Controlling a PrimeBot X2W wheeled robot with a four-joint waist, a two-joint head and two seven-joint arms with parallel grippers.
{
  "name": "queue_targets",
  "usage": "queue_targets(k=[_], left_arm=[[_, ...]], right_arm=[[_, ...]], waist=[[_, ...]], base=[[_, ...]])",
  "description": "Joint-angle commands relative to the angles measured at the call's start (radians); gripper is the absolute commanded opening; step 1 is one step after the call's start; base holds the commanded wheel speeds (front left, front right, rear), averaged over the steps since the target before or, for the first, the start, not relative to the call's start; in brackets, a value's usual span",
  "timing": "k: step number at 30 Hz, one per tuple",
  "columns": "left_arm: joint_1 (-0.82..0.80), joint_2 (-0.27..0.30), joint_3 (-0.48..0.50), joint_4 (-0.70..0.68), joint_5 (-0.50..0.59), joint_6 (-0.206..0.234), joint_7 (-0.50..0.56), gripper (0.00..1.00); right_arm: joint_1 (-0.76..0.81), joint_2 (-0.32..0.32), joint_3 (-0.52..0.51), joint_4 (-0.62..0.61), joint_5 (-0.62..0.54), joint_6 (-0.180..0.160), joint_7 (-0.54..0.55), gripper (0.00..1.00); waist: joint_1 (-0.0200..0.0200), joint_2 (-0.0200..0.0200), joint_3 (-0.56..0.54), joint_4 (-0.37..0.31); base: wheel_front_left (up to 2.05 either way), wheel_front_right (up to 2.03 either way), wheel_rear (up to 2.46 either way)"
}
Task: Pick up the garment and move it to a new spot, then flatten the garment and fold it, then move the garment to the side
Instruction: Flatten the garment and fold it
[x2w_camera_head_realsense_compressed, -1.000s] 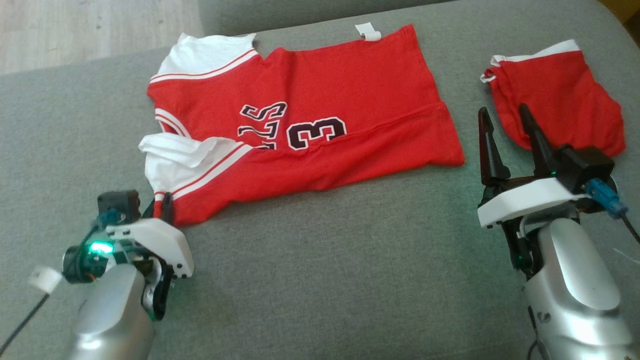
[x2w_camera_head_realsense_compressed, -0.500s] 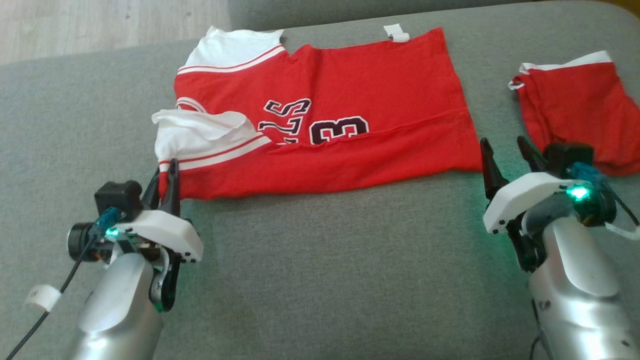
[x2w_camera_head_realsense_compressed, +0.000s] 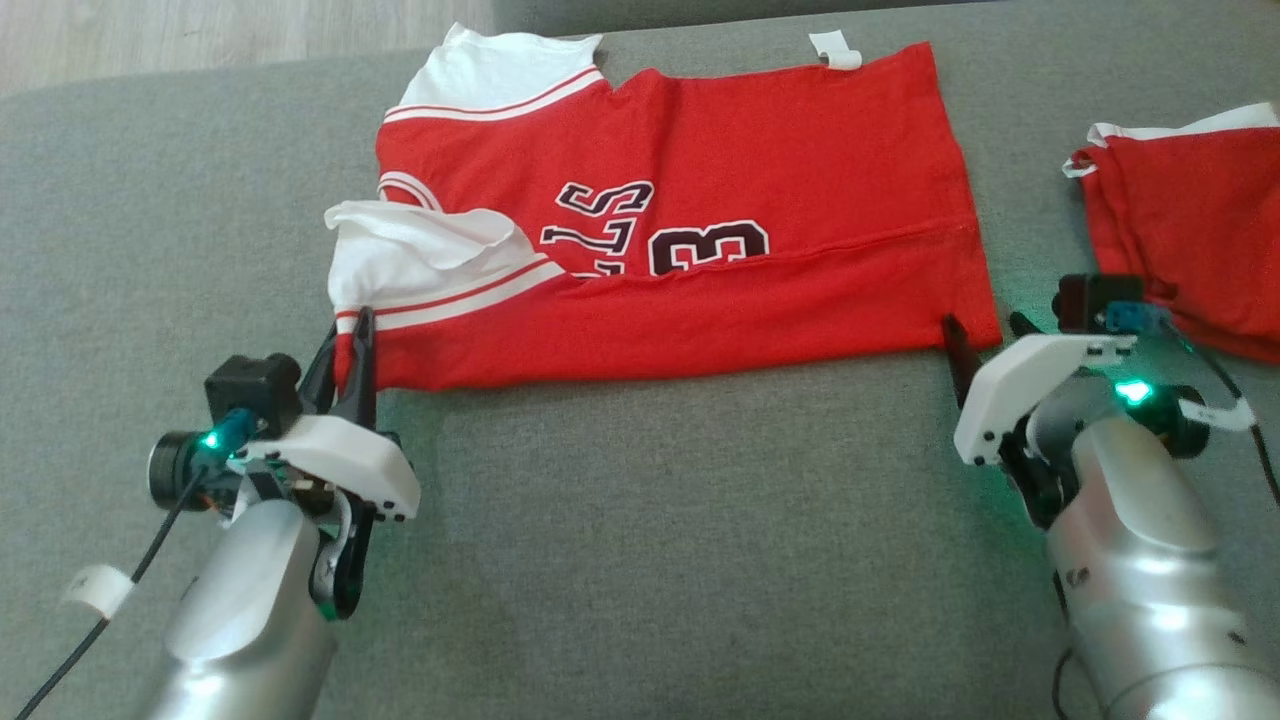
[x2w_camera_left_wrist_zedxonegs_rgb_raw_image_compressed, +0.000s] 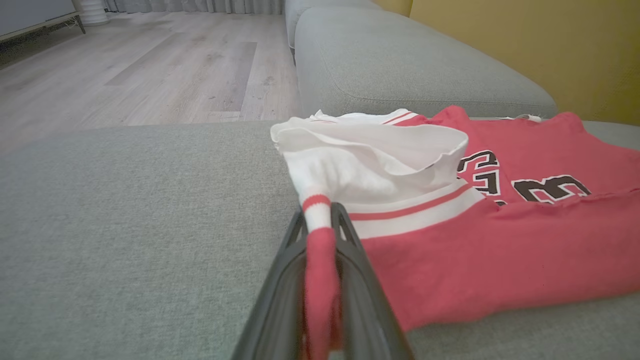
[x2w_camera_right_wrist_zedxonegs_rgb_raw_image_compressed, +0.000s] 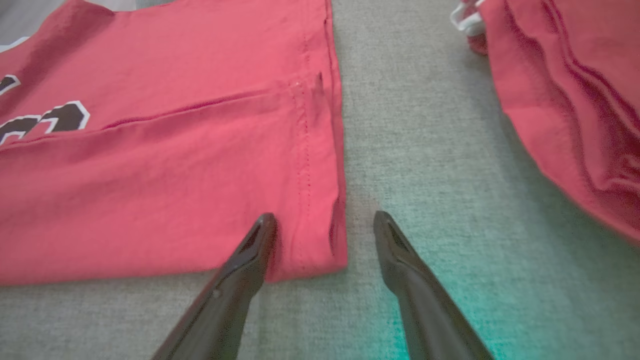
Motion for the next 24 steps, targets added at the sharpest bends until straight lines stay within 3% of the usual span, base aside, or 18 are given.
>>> queue_targets(k=[1, 2, 14, 24], left_arm=[[-0.053, 0.028, 0.03, -0.029, 0.008, 0.0, -0.009, 0.0], [-0.054, 0.028, 0.027, -0.03, 0.008, 0.0, -0.01, 0.0], [-0.021, 0.06, 0.035, -0.017, -0.005, 0.013, -0.017, 0.0], [0.092, 0.095, 0.043, -0.062, -0.026, 0.033, -0.004, 0.0]], right_arm=[[-0.027, 0.018, 0.024, -0.002, -0.004, 0.004, 0.015, 0.43], [-0.03, 0.018, 0.031, 0.008, 0.007, 0.004, 0.017, 0.0], [0.001, 0.018, 0.023, -0.032, 0.03, 0.004, -0.132, 0.0], [0.13, 0.003, 0.041, -0.152, 0.086, 0.004, -0.1, 0.0]], waist=[[0.0001, -0.0001, 0.001, 0.002], [0.0001, -0.0001, 0.002, 0.003], [0.0001, -0.0001, -0.022, -0.012], [0.0001, -0.0001, -0.097, -0.041]], base=[[0.0, 0.0, 0.0], [0.0, 0.0, 0.0], [0.0, 0.0, 0.0], [0.0, 0.0, 0.0]])
